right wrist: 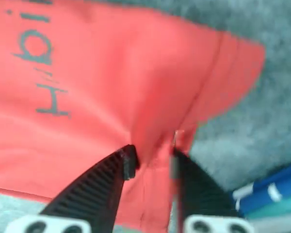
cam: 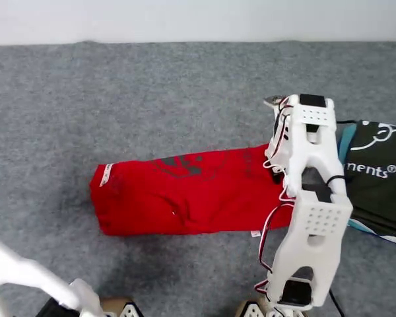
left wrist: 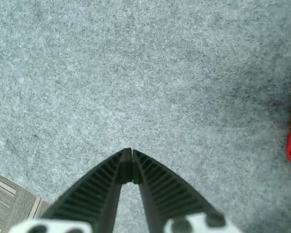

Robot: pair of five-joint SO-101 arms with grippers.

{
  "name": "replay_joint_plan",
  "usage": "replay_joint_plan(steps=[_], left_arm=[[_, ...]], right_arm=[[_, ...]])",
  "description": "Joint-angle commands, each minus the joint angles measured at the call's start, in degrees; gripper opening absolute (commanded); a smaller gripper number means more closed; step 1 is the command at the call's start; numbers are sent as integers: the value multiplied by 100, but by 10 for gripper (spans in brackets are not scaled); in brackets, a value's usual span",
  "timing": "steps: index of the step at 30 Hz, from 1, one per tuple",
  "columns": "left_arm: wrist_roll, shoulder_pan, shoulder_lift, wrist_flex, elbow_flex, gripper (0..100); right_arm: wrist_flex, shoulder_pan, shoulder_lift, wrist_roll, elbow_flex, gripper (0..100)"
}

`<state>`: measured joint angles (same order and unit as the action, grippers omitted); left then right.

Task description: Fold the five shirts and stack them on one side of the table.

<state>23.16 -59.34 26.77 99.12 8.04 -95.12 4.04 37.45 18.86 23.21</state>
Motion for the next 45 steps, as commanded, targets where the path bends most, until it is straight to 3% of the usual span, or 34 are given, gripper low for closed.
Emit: replay_joint_plan(steps=[1,14,16,21,24,32,39,41,45], left_arm=[[26,44,158,141,-22,8],[26,9,167,141,-31,8],[26,9,167,141,-31,8],[26,9,167,141,-31,8],[26,9,167,141,-31,8],[26,18,167,141,-31,8],[0,53,167,141,-22,8],[0,53,167,141,-22,8],[0,53,167,141,-13,8]], right_arm=[[-127,-119,-585,-352,35,260],[453,-180,145,-343,26,257],[462,-180,356,-343,35,221],[409,-136,716,-343,35,28],[374,-75,716,-316,35,17],[224,180,-171,378,35,10],[136,945,-1051,1231,35,10],[-110,901,-1297,1512,35,10],[-769,154,-1701,1723,0,10]])
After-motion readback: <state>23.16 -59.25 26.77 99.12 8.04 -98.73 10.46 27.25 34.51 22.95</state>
